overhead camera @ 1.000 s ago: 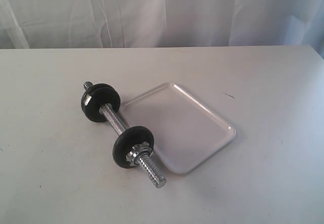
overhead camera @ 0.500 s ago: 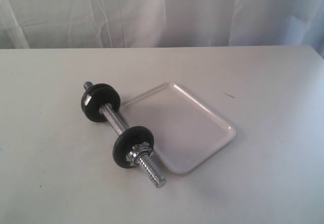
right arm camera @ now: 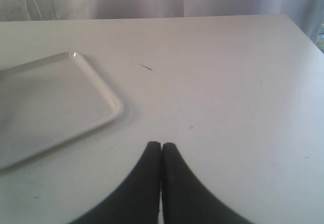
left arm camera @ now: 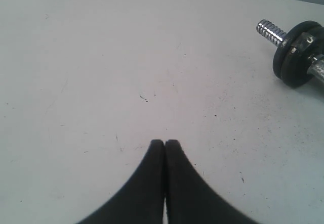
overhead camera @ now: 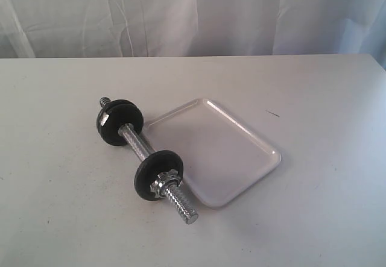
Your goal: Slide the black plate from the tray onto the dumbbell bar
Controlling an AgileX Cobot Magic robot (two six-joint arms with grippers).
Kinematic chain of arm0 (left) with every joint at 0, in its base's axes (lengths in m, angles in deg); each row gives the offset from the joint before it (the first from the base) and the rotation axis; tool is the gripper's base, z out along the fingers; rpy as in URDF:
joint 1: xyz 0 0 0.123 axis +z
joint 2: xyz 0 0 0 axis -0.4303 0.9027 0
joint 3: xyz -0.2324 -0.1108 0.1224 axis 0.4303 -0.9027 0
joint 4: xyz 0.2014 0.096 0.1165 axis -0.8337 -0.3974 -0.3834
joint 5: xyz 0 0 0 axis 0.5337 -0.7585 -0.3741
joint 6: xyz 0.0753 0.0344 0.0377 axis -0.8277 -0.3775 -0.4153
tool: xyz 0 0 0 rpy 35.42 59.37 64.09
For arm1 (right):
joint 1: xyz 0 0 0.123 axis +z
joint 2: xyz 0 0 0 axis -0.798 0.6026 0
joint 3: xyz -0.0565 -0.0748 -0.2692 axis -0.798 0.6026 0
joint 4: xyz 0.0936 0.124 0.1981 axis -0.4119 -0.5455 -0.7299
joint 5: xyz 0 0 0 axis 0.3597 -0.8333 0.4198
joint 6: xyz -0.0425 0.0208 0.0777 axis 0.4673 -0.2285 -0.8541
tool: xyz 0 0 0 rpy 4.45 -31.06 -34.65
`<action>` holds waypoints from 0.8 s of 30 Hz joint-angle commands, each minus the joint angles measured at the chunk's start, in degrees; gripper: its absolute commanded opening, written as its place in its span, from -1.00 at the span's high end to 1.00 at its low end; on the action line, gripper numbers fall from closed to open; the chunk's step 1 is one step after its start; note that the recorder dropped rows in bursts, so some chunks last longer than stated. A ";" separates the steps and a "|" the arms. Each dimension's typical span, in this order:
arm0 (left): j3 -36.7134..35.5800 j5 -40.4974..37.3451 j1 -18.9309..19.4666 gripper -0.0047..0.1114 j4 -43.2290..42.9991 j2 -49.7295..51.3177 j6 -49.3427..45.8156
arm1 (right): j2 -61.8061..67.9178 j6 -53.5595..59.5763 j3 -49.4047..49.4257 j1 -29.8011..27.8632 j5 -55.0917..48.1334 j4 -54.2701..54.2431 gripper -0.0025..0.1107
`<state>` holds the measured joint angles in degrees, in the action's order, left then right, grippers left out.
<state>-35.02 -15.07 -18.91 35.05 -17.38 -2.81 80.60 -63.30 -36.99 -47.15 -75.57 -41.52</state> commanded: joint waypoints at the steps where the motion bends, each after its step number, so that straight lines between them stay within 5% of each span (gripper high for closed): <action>1: -0.17 -0.09 0.13 0.92 0.27 -0.26 -0.12 | -0.31 -0.01 0.29 -0.18 0.13 0.55 0.96; 24: -0.17 -0.09 0.13 0.92 0.27 -0.26 -0.12 | -0.31 -0.01 0.29 -0.18 0.13 0.55 0.96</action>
